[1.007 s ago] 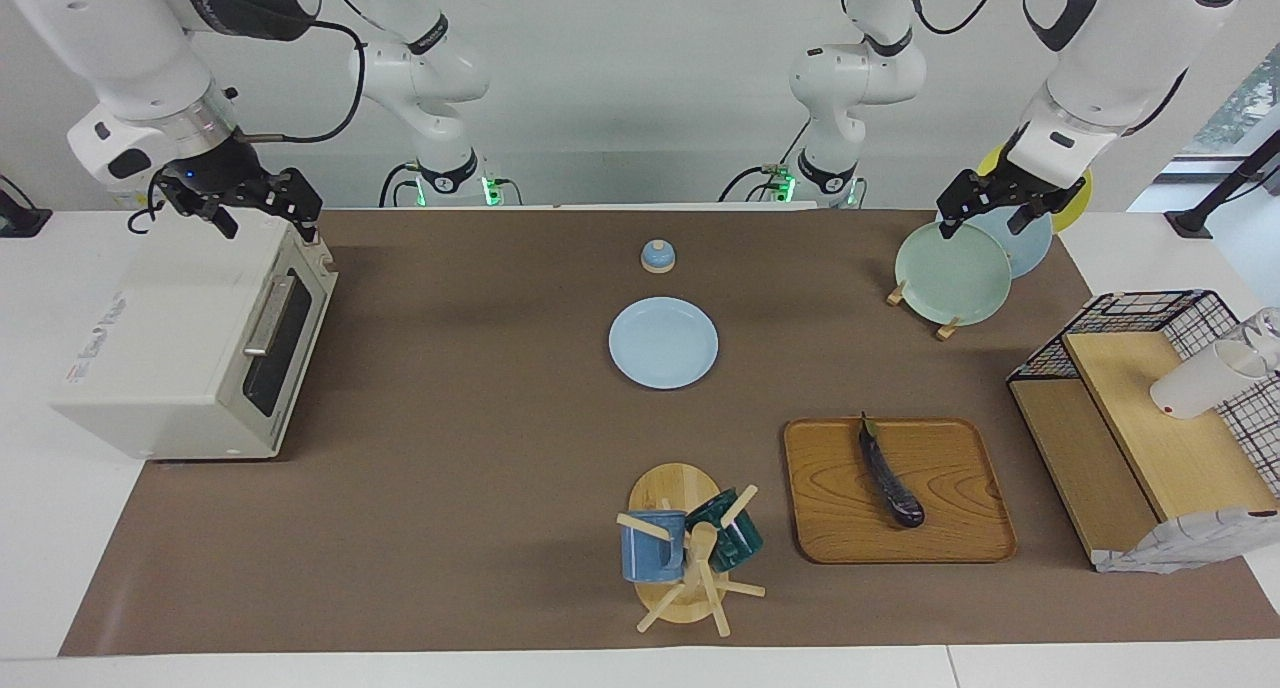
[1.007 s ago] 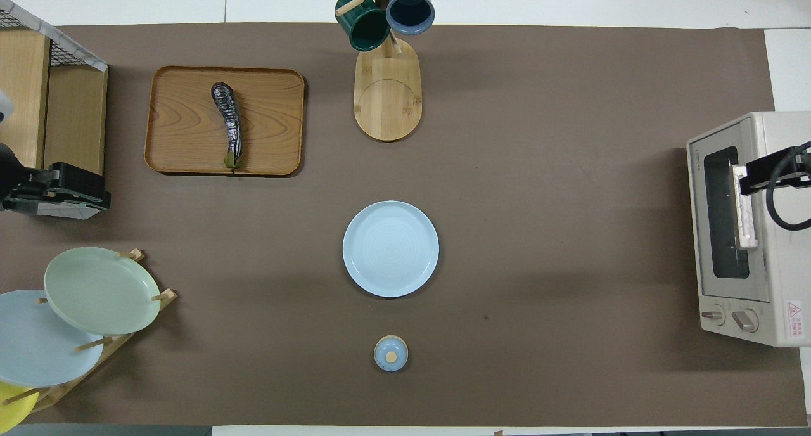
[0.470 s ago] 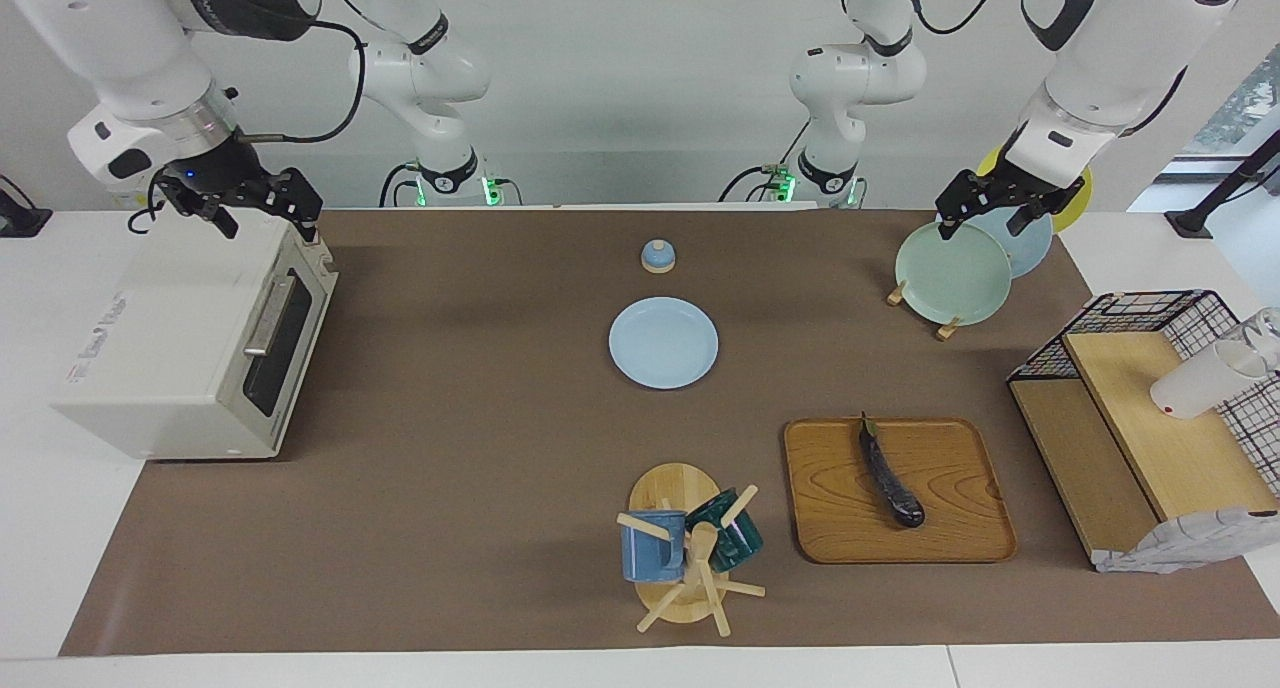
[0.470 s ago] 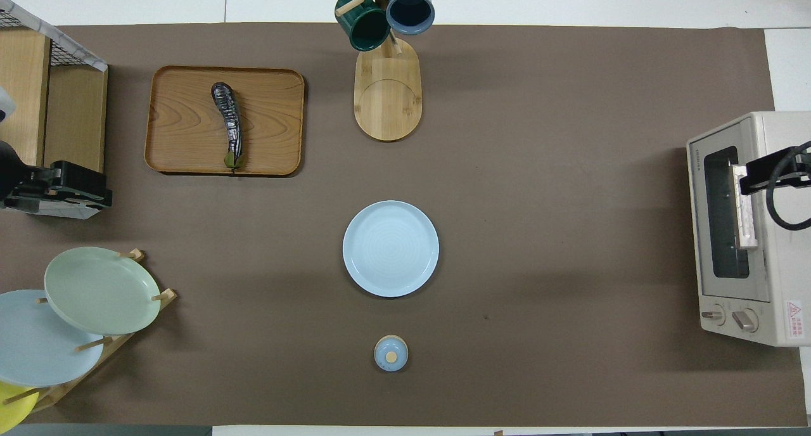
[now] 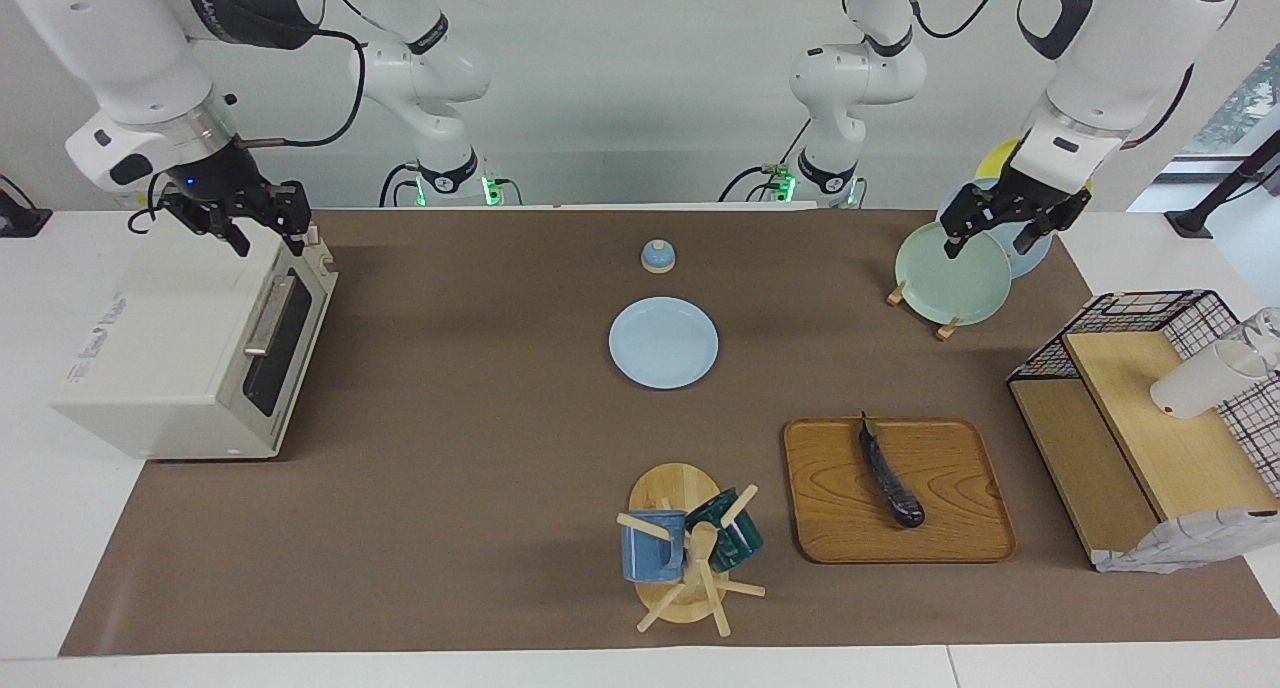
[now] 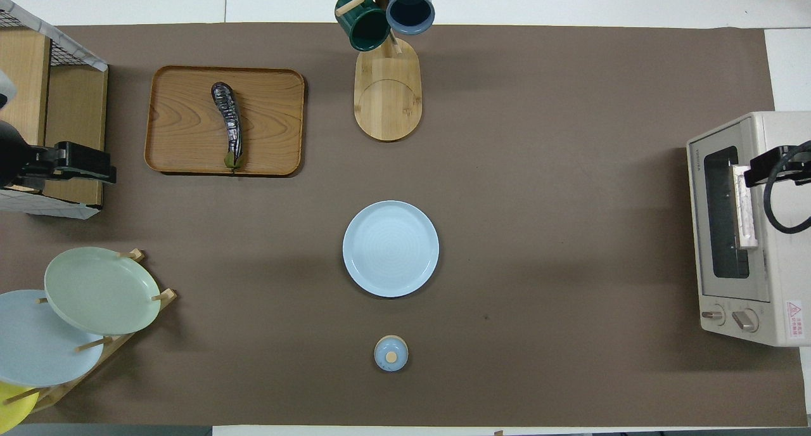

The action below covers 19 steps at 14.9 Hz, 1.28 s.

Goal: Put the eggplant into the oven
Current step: 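Reach the left gripper down to the eggplant on the wooden tray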

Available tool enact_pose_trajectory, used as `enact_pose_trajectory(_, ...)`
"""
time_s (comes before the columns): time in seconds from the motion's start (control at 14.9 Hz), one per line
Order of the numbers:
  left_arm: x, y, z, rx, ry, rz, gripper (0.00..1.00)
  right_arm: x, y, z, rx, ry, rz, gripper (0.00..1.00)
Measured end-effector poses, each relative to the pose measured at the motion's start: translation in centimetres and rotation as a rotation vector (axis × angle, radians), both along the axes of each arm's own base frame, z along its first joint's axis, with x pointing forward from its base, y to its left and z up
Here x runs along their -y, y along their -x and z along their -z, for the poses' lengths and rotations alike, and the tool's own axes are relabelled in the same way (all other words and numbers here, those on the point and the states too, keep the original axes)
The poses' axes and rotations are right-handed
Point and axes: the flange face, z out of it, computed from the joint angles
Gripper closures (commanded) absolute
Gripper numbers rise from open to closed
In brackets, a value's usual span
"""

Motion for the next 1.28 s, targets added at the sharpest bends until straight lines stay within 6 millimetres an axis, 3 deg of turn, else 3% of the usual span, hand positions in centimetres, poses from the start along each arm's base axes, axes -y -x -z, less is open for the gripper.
enact_pose_trajectory(0.13, 0.3, -1.8, 2.4, -0.01, 0.02, -0.003, 0.0, 0.4, 0.0, 0.9, 0.016, -0.001, -0.058, 1.0)
enact_pose_trajectory(0.54, 1.9, -10.3, 14.5, -0.042, 0.042, -0.001, 0.0, 1.4, 0.9, 3.8, 0.039, 0.001, -0.015, 1.0)
enact_pose_trajectory(0.87, 4.2, -13.7, 22.9, -0.004, 0.048, -0.01, 0.0, 4.1, 1.6, 8.1, 0.002, 0.055, 0.144, 1.0)
enact_pose_trajectory(1.07, 5.4, -14.6, 25.9, 0.017, 0.051, -0.016, 0.0, 4.8, 1.4, 9.5, 0.0, 0.072, 0.147, 1.0)
enact_pose_trajectory(1.28, 5.7, -15.0, 26.3, 0.047, 0.055, -0.021, 0.0, 5.1, 1.4, 11.3, 0.015, 0.076, 0.145, 1.0)
